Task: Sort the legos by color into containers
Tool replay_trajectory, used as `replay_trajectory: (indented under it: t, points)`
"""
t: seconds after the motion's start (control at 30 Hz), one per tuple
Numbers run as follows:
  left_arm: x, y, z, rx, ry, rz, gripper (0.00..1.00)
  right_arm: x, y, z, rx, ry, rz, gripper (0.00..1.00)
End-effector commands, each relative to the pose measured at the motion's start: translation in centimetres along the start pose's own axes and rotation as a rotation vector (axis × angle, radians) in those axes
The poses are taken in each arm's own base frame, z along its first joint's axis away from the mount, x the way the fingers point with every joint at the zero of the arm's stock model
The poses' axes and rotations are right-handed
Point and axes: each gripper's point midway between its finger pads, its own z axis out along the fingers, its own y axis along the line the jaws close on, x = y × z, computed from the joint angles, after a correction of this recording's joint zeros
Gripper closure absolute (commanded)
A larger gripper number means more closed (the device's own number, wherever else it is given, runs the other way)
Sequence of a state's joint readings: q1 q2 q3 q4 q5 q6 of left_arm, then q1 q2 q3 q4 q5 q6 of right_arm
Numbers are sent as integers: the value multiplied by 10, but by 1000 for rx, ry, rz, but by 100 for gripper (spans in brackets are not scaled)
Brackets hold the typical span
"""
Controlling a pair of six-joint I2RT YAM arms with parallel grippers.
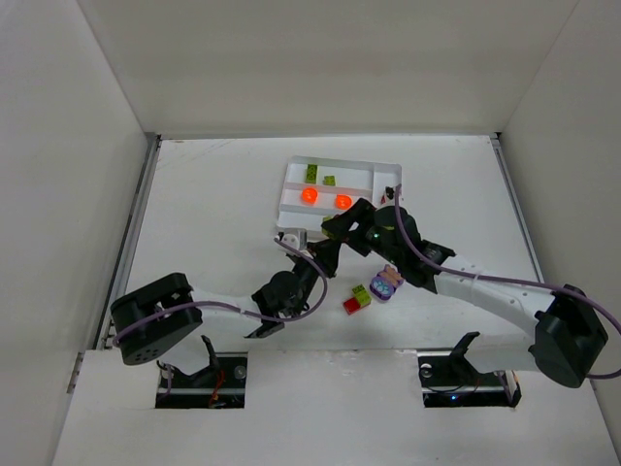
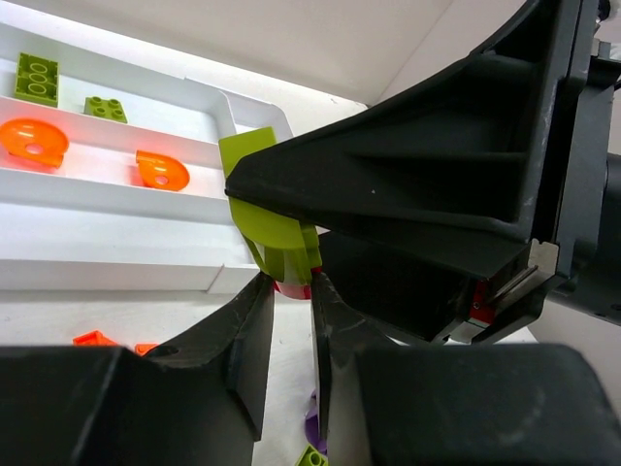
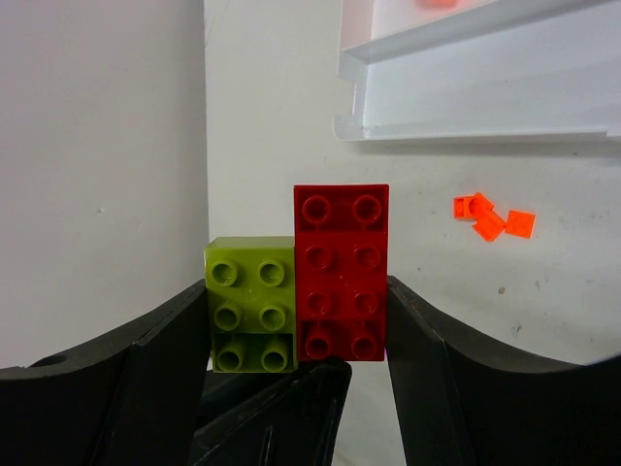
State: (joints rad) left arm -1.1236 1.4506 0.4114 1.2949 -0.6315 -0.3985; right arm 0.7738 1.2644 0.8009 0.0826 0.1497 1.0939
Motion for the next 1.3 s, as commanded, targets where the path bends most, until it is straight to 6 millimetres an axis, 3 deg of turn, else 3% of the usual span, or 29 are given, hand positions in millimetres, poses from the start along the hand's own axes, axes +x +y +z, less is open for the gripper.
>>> replay_trajectory:
  t: [0.0,0.23,0.53,0.7,0.83,1.07,1.27]
  points:
    - [-35,-10,-1,37,-107,-78,84,-10,13,-6,-59,-40,5,42]
    - [-26,-23,-9,99,-56,-74,84,-16,15,-4,-77,-56,13,41]
    - [-29,-15,-18,96,-54,-92,84,-14,16,-3,-94,-59,27,41]
    - [-33,-21,-17,107,-64,-89,63,-14,16,-2,-85,-58,27,44]
    - [-32,-25,-14,112,-65,-58,53,-12,16,0,-81,-49,32,44]
    - [-30,-20,-1,70,-96,-29,50,-1,28,-5,-118,-7,75,46]
    - [-38,-27,5,69,-155,-9,52,-2,52,-21,-196,19,177,47]
